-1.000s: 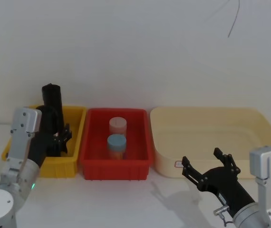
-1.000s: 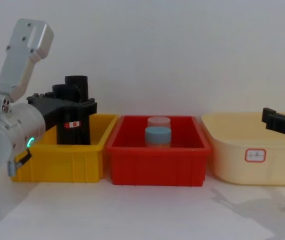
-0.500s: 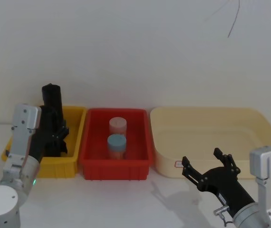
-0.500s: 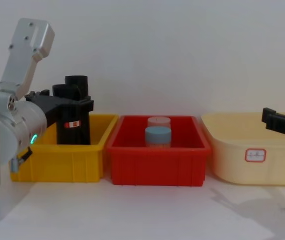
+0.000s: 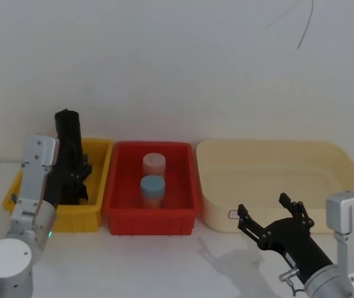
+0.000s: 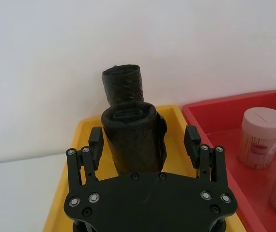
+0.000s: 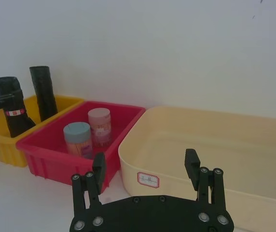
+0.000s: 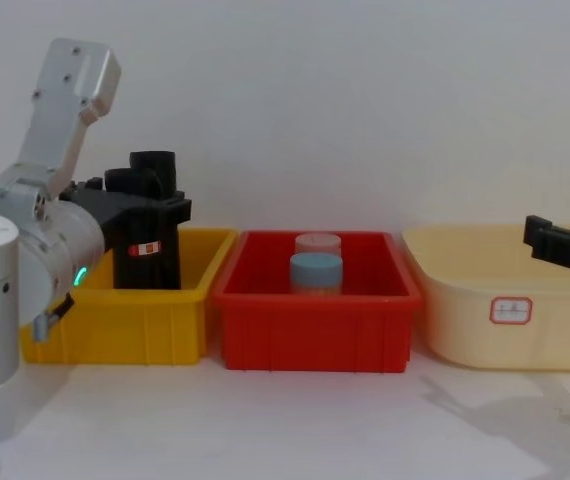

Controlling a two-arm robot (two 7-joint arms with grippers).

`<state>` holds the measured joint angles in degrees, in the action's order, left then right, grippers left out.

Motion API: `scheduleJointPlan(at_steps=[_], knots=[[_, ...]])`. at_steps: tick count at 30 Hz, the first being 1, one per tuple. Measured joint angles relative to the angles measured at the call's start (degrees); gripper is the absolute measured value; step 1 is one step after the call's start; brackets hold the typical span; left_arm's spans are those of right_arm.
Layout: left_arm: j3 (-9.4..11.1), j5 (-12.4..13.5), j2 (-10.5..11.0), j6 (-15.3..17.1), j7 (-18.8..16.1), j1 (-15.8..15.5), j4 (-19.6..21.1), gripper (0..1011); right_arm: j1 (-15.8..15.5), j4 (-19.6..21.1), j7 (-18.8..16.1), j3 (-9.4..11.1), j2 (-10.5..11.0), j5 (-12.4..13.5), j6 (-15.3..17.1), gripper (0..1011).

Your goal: Pick up the garbage bag with the one hand and transfer it to the other hand.

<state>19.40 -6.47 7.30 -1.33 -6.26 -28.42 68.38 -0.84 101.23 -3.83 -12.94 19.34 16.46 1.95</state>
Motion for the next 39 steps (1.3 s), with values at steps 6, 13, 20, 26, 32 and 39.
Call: scheduleJointPlan(at_steps=[6, 13, 20, 26, 32, 39], knots=[[0.07, 1.16, -0.87, -0.54, -0.88, -1.25, -1.93, 1001, 0.00, 0.00, 0.00, 0.00, 0.00, 0.00, 0.00, 1000], [0.06, 2.24, -1.72, -0.99, -2.05, -2.36, -3.76, 1001, 0.00, 0.00, 0.00, 0.00, 0.00, 0.00, 0.00, 1000], [-0.09, 3.40, -2.80, -1.52, -3.36, -3.77, -6.23, 945, 0.00, 0.00, 0.00, 0.00, 0.00, 0.00, 0.00, 1000], [-0.22, 3.85, -3.52, -1.84, -3.62, -4.67, -7.93, 816, 0.00, 0.00, 0.00, 0.00, 0.00, 0.00, 0.00, 1000], [-0.26, 4.06, -4.06, -2.06, -3.39, -5.17, -9.14, 632, 0.00, 0.00, 0.00, 0.00, 0.00, 0.00, 0.00, 1000], [-0.37, 4.13, -4.11, -1.89, -2.20, -4.68, -8.26, 542, 0.00, 0.00, 0.00, 0.00, 0.00, 0.00, 0.00, 999]])
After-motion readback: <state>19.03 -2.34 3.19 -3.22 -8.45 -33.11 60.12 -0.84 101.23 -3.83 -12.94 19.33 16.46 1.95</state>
